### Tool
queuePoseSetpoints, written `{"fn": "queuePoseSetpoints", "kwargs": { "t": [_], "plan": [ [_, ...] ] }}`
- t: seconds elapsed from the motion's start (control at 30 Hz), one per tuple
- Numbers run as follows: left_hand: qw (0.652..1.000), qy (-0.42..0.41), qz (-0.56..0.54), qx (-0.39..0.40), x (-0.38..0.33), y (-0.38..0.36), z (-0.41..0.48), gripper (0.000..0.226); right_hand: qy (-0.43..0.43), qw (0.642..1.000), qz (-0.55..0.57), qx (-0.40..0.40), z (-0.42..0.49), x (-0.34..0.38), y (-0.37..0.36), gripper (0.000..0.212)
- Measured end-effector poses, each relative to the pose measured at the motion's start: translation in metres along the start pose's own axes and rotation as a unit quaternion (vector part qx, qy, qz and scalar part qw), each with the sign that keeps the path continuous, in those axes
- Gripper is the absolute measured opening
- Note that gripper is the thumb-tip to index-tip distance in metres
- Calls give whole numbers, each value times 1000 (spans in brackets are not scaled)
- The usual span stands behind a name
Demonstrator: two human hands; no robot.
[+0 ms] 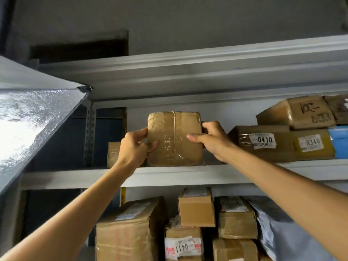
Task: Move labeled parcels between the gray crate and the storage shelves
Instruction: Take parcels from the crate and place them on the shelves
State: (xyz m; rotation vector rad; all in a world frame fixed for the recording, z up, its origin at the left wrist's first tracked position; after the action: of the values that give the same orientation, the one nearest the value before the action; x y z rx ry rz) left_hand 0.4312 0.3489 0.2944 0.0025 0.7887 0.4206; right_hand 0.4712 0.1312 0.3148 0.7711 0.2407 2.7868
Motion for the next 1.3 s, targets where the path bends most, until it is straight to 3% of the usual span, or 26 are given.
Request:
{"fn": "queuePoseSetpoints", "kwargs": {
  "t": [0.17,0.33,0.7,0.83,0.93,1.03,1.13,1.3],
  "plan": [
    [990,-21,79,-115,23,14,14,38,6,999,-49,9,29,-24,-35,36],
    [971,-50,156,-173,22,26,32,38,-13,999,-39,5,44,-48,-53,37],
    [960,-64,214,-168,24,25,38,41,-38,990,-135,3,47,-49,-56,51],
    [950,-69,260,-156,22,24,36,48,-30,981,-186,53,38,-45,-57,56],
    [924,-101,331,-164,11,22,28,62,-3,950,-282,132,24,-33,-56,62],
    [882,-166,406,-172,-13,1,15,54,24,894,-418,161,9,-16,-40,70],
    [884,-182,415,-120,-30,-36,17,52,35,842,-503,193,-5,2,-31,57],
    [904,-178,389,-11,-41,-97,24,51,63,815,-548,179,-25,32,12,58]
  ]
}}
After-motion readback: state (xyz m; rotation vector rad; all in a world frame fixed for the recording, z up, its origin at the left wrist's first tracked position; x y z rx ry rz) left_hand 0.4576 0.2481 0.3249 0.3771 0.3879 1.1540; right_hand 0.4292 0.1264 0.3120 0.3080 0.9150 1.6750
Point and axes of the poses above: each hand's wrist, its own z-axis towards the middle knuckle, its own y-axis out of the back of the hand, x = y × z, the point moved 9 cm from there along z, towards the middle knuckle, and after that the axes turned 9 degrees about y, right-handed, at the moved point
